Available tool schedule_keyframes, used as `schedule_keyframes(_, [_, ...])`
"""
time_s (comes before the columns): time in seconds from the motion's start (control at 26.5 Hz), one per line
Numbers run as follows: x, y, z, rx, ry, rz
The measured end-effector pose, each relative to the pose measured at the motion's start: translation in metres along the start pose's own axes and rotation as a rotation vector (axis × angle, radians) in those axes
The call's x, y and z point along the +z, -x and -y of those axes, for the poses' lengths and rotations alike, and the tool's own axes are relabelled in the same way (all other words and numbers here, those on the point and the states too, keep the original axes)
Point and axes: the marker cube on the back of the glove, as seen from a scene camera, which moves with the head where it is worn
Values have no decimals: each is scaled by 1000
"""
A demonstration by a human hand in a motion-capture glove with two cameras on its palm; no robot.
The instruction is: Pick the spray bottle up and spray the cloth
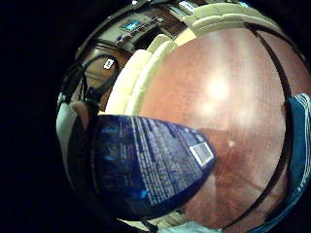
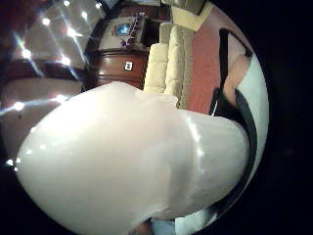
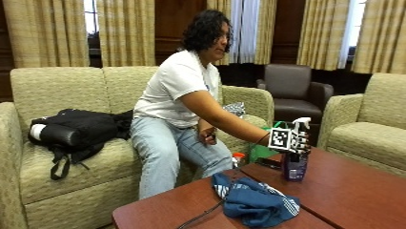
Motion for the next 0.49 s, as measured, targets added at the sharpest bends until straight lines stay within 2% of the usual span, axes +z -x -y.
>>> schedule_keyframes(0.23, [-3,-3,-11,31,112,-71])
schedule_keyframes(0.49, [-14,3,-41,-2,224,-263])
